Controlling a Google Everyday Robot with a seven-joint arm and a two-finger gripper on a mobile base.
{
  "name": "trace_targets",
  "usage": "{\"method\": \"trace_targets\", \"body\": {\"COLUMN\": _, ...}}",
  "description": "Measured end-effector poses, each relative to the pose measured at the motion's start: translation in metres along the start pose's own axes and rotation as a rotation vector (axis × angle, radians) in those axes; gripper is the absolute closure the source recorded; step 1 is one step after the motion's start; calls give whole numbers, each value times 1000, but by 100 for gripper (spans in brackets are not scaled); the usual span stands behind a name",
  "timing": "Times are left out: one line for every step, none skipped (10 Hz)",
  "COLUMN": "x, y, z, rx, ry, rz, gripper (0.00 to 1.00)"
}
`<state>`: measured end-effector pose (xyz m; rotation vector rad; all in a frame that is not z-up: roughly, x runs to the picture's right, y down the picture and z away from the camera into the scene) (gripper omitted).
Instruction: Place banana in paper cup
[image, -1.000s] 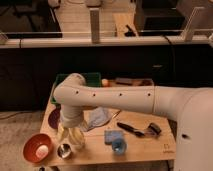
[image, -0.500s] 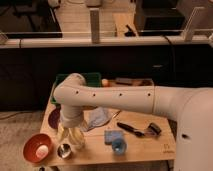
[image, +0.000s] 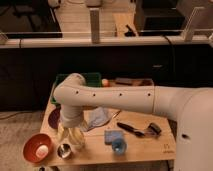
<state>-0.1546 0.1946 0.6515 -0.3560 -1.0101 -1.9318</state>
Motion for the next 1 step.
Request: {"method": "trace_targets", "body": {"x": 0, "y": 0, "z": 0, "rx": 0, "ry": 0, "rz": 0, "gripper": 20}}
